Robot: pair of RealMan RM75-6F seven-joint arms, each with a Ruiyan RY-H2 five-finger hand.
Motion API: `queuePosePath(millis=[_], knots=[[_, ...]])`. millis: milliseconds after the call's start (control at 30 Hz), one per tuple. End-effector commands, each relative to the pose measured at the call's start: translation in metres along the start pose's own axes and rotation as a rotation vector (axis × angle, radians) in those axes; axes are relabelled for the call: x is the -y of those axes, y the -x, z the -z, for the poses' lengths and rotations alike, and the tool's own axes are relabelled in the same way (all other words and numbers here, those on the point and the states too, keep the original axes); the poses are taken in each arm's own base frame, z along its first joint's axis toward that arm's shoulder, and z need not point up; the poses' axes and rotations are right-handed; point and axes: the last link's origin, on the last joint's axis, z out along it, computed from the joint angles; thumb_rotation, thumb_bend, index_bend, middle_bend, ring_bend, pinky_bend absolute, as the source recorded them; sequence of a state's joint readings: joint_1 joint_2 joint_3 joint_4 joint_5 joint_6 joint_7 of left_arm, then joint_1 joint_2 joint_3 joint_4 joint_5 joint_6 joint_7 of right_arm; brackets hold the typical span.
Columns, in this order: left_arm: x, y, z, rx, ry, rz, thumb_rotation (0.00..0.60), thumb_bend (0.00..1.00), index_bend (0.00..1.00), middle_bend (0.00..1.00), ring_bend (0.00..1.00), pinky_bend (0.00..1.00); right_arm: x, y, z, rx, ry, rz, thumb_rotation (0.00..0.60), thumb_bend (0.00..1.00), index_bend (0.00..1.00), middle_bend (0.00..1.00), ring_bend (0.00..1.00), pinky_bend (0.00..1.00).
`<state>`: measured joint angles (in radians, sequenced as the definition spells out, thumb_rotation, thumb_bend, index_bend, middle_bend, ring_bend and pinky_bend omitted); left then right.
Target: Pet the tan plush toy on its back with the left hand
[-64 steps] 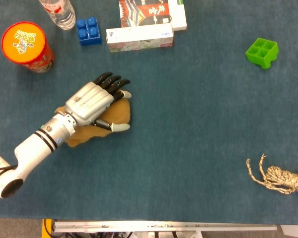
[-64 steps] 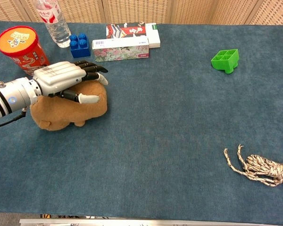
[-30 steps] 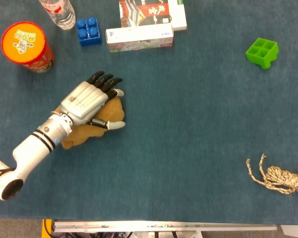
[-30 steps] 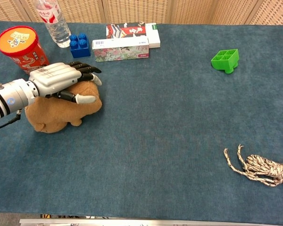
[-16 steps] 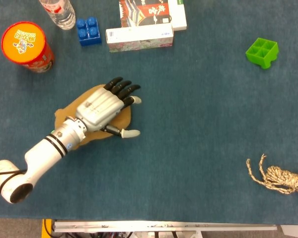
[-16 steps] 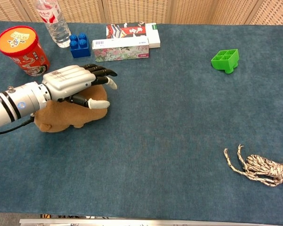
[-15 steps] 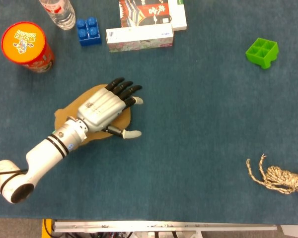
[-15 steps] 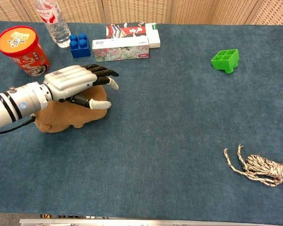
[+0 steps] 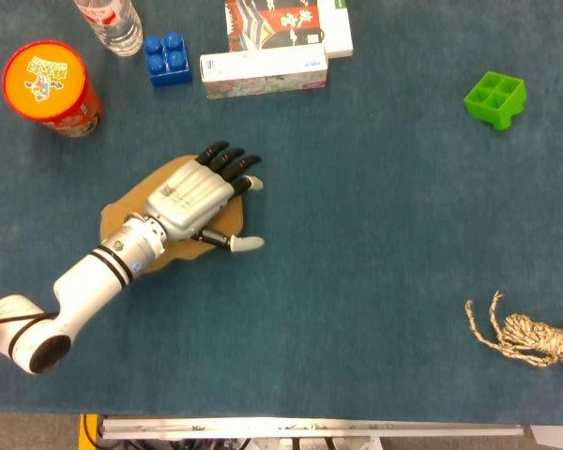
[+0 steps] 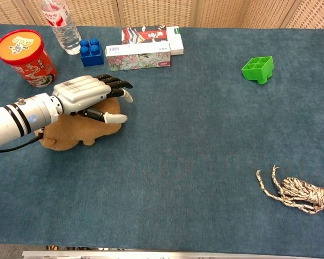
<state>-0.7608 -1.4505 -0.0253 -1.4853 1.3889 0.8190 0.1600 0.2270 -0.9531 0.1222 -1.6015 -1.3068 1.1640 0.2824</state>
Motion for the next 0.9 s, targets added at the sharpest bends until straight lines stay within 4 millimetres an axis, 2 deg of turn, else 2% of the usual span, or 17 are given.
queuePosePath(millis=[33,400,700,900], knots=[[0.007,-0.001,-0.001,0.0,-0.027,-0.003,0.0,0.0,0.2,0.08,0.05,0.0,0.0,0.0,-0.001,0.001,-0.001,0.0,0.6,0.0,0.0,0.04,0.0,0.0],[0.017,-0.004,0.008,-0.001,-0.067,-0.005,0.0,0.0,0.2,0.08,0.05,0.0,0.001,0.002,-0.001,0.004,-0.005,-0.004,0.6,0.0,0.0,0.04,0.0,0.0],[-0.001,0.002,0.017,0.014,-0.009,-0.015,0.0,0.0,0.2,0.08,0.05,0.0,-0.001,0.002,0.001,0.004,-0.003,-0.006,0.6,0.0,0.0,0.04,0.0,0.0],[-0.005,0.002,0.012,0.01,0.003,-0.016,0.0,0.0,0.2,0.08,0.05,0.0,-0.002,0.001,0.003,0.002,0.003,-0.006,0.6,0.0,0.0,0.04,0.0,0.0]])
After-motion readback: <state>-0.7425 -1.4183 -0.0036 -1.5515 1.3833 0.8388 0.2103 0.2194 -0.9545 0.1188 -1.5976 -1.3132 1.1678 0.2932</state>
